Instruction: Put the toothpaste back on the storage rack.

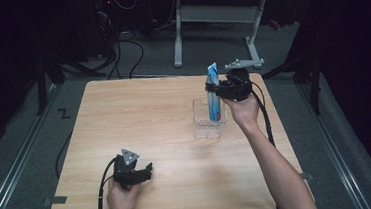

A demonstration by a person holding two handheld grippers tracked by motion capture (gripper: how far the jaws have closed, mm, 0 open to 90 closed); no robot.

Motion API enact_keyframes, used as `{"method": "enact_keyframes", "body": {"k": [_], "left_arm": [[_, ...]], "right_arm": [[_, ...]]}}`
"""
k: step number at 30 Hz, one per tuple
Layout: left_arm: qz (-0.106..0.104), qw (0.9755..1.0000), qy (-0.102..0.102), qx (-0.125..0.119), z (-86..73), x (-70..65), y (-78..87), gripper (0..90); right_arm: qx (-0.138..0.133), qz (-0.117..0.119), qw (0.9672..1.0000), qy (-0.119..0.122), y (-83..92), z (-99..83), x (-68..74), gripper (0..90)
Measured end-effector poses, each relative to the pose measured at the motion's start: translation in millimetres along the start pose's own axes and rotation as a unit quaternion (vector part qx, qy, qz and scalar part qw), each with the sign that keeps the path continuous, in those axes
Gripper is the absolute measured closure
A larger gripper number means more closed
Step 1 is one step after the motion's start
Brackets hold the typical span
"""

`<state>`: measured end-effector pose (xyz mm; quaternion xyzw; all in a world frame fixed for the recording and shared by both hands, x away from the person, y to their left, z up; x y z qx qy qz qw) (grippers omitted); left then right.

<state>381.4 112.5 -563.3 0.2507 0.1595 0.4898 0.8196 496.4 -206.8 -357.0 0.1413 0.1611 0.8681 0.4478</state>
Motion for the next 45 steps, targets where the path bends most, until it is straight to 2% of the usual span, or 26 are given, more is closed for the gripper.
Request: {"method": "enact_keyframes", "body": {"k": [11,18,22,32,35,45], "left_arm": [[0.0,1.0,0.0,0.0,0.0,0.0,0.0,22.2],[0.0,1.0,-0.001,0.001,0.0,0.0,0.1,22.2],[0.0,1.0,-0.001,0.001,0.0,0.0,0.1,22.2],[0.0,1.0,-0.001,0.001,0.0,0.0,0.1,22.2],[0.0,1.0,-0.001,0.001,0.0,0.0,0.1,22.2],[0.0,1.0,0.0,0.0,0.0,-0.1,0.0,22.0]], "right_arm": [[0.006,-0.031,0.9995,-0.009,-4.2,-8.7,-17.8,70.5],[0.01,-0.041,0.9988,-0.026,-11.8,-25.0,-26.8,70.1],[0.014,-0.043,0.9984,-0.033,-17.3,-31.3,-27.4,69.5],[0.033,-0.041,0.9984,-0.021,-27.8,-37.1,-21.1,68.6],[0.041,-0.043,0.9982,-0.009,-29.9,-38.8,-18.3,68.6],[0.053,-0.043,0.9975,-0.02,-32.2,-52.7,-22.1,68.6]]}}
Point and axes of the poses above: each handheld gripper's, and its own axes: y roughly backward along the jaws, z roughly out of its top, x roughly to its left, the point moved 4 cm from there along -y, roughly forward along the jaws, and after that the axes turned 8 degrees about -x, right-handed, at the moved point
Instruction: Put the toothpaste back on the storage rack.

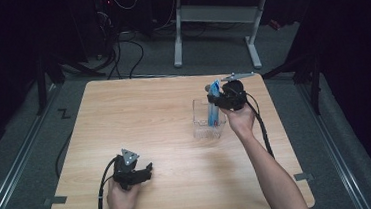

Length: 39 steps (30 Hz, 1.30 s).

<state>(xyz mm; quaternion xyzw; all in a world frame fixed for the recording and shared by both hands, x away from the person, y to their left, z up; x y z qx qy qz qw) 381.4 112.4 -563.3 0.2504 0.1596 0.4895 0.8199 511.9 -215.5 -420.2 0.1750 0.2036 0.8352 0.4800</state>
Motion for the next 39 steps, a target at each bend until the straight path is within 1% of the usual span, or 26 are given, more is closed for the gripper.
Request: {"method": "enact_keyframes", "body": {"k": [4,7,11,16,18,21,22,23,24,25,29,32,39], "left_arm": [[0.0,1.0,0.0,0.001,0.0,0.0,0.1,22.0],[0.0,1.0,0.0,0.001,0.0,0.0,0.1,22.0],[0.0,1.0,0.0,0.001,0.0,0.0,0.1,22.0],[0.0,1.0,0.0,0.001,0.0,0.0,0.0,22.0],[0.0,1.0,-0.001,0.001,0.0,0.0,0.0,22.0],[0.0,1.0,0.0,0.001,0.0,-0.1,0.0,22.0],[0.0,1.0,0.0,0.0,0.0,-0.1,0.0,22.0],[0.0,1.0,0.0,0.001,0.0,-0.1,0.0,22.0],[0.0,1.0,0.0,0.001,0.0,-0.1,0.0,22.0],[0.0,1.0,0.0,0.001,0.0,-0.1,0.1,22.0],[0.0,1.0,0.0,0.001,0.0,-0.1,0.0,22.0],[0.0,1.0,0.0,0.001,0.0,-0.1,0.0,22.0],[0.0,1.0,0.0,0.001,0.0,-0.1,0.0,22.0]], "right_arm": [[0.003,0.002,1.0,-0.005,0.1,-2.4,-1.8,68.5],[0.008,0.004,1.0,-0.003,-0.5,-3.8,-0.8,68.4],[0.007,0.006,1.0,-0.004,-1.9,-6.0,-1.0,68.2],[0.013,0.006,0.9998,-0.015,-2.5,-12.8,-3.7,68.0],[0.011,0.007,0.9997,-0.023,-0.8,-13.5,-5.9,68.0],[0.011,0.007,0.9996,-0.024,0.3,-14.0,-7.7,67.7],[0.013,0.008,0.9995,-0.027,0.8,-14.2,-8.6,67.5],[0.012,0.007,0.9993,-0.034,1.4,-14.6,-12.0,66.9],[0.012,0.007,0.9993,-0.034,1.4,-14.6,-12.0,66.9],[0.01,-0.003,0.9994,-0.034,2.2,-14.7,-16.1,66.2],[0.012,-0.022,0.9993,-0.03,4.0,-14.8,-20.4,64.6],[0.013,-0.026,0.9991,-0.031,4.7,-14.9,-22.0,64.6],[0.01,-0.033,0.9991,-0.025,4.7,-14.9,-22.5,61.8]]}}
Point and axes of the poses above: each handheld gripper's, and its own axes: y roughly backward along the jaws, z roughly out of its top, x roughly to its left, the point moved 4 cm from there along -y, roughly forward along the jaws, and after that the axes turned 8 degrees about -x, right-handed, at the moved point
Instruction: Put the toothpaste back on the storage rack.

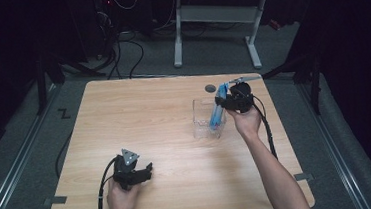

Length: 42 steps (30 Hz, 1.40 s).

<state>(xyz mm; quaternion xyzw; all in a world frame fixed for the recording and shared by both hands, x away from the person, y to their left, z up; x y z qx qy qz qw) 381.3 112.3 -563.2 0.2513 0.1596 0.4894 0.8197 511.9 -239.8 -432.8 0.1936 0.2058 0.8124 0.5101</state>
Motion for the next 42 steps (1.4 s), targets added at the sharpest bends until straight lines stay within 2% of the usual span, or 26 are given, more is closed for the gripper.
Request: {"method": "enact_keyframes", "body": {"k": [8,12,22,29,42], "left_arm": [[0.0,1.0,0.0,0.0,0.0,0.0,0.0,22.0],[0.0,1.0,0.0,0.0,0.0,0.0,0.0,22.0],[0.0,1.0,0.0,0.0,0.0,0.0,0.0,22.0],[0.0,1.0,0.0,0.0,0.0,0.0,0.0,22.0],[0.0,1.0,0.0,0.0,0.0,0.0,0.0,22.0]], "right_arm": [[-0.004,-0.006,1.0,0.0,5.4,1.6,-0.6,51.4],[-0.006,-0.007,1.0,0.001,8.9,2.7,-0.3,49.1],[-0.02,-0.006,0.9998,-0.001,20.5,4.9,-3.0,48.1],[-0.027,-0.006,0.9995,0.011,29.3,7.0,-0.1,48.0],[-0.044,-0.003,0.9989,0.012,44.3,10.8,-1.8,47.9]]}}
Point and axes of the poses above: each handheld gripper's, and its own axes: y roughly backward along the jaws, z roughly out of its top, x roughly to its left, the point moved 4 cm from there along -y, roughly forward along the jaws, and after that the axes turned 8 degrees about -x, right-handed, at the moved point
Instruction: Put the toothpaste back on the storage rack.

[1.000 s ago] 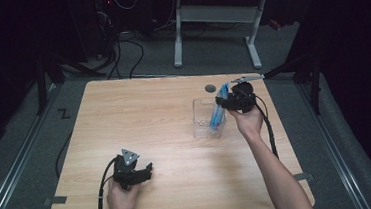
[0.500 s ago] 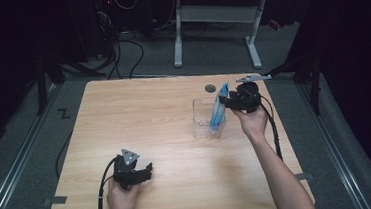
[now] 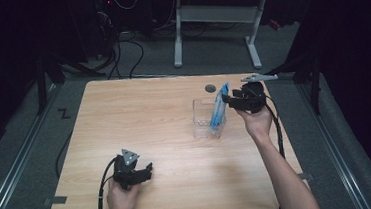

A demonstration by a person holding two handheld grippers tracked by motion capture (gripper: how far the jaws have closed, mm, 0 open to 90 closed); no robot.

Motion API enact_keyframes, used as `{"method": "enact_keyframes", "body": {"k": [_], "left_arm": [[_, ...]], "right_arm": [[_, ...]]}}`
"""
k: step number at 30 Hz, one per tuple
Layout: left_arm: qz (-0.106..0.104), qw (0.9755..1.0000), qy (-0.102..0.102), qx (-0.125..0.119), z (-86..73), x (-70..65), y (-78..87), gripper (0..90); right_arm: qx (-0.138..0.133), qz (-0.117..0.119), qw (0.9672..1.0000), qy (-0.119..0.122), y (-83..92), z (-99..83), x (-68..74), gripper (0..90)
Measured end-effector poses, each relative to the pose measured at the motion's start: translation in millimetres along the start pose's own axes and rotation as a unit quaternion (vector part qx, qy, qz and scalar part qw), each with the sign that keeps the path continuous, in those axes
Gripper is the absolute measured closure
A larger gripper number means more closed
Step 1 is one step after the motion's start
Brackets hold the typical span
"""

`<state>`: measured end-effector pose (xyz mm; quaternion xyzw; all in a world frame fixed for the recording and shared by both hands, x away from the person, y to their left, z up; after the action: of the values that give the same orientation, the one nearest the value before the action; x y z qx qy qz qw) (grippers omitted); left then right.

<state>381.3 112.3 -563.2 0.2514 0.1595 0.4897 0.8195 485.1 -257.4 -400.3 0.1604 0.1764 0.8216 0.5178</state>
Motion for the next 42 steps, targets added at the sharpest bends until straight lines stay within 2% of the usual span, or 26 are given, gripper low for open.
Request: {"method": "enact_keyframes", "body": {"k": [16,18,25,31,42], "left_arm": [[0.0,1.0,0.0,0.0,0.0,0.0,0.0,22.0],[0.0,1.0,0.0,0.0,0.0,0.0,0.0,22.0],[0.0,1.0,0.0,0.0,0.0,0.0,0.0,22.0],[0.0,1.0,0.0,0.0,0.0,0.0,0.0,22.0],[0.0,1.0,0.0,0.0,0.0,0.0,0.0,22.0]], "right_arm": [[-0.004,0.008,1.0,0.004,19.0,-0.8,-2.0,48.1],[-0.006,0.009,0.9999,-0.002,21.8,-0.1,-2.7,48.2],[-0.011,0.01,0.9999,0.001,29.5,0.0,-2.9,48.9],[-0.013,0.005,0.9999,-0.01,38.2,-8.7,-10.1,49.2],[-0.025,0.005,0.9996,-0.012,51.9,-9.1,-12.5,50.0]]}}
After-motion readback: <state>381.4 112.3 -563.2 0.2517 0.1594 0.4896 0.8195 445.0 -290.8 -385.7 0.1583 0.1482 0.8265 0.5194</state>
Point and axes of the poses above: each handheld gripper's, and its own axes: y roughly backward along the jaws, z roughly out of its top, x roughly to its left, the point moved 4 cm from there along -y, roughly forward along the jaws, and after that the axes turned 8 degrees about -x, right-handed, at the moved point
